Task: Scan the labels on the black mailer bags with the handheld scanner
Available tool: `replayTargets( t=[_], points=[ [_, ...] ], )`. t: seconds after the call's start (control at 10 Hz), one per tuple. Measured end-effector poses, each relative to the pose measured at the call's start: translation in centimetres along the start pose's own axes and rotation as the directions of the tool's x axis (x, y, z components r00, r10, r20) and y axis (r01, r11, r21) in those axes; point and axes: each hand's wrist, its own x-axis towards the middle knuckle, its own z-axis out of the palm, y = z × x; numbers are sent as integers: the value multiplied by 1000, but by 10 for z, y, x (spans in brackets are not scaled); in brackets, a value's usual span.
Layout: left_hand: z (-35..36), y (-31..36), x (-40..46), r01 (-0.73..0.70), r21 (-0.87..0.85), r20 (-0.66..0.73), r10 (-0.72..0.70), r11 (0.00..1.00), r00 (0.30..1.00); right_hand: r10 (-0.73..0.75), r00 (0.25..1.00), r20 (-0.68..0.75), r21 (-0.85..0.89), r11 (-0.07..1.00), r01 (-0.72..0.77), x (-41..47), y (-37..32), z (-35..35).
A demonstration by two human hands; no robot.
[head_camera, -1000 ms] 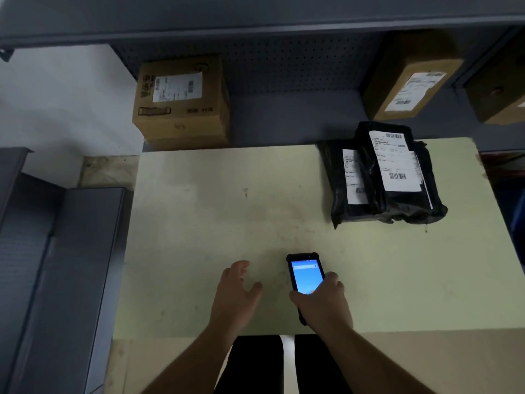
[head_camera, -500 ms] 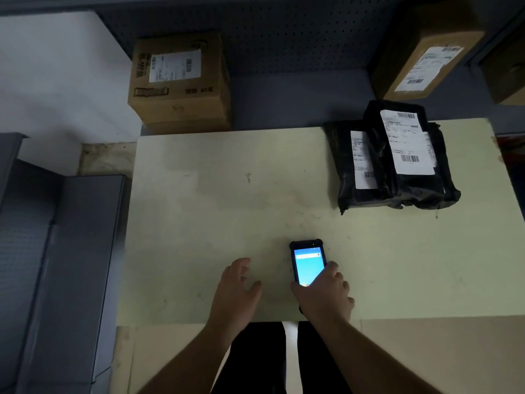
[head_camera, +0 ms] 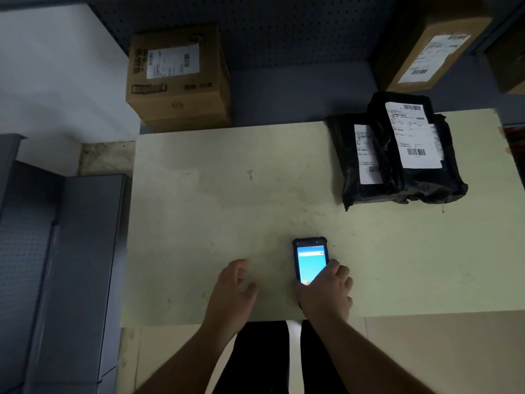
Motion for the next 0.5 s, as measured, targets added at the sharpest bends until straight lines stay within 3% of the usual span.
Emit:
replayTargets(
  t=[0.2, 0.5],
  points=[
    [0, 1, -1, -14, 33, 42, 13, 999, 999, -22, 999, -25, 26, 999, 23, -2, -4, -9],
    [-1, 27, 2, -26, 0, 8, 26, 1000, 1000, -191, 981, -35, 71, 979, 193, 3, -8, -50]
  ],
)
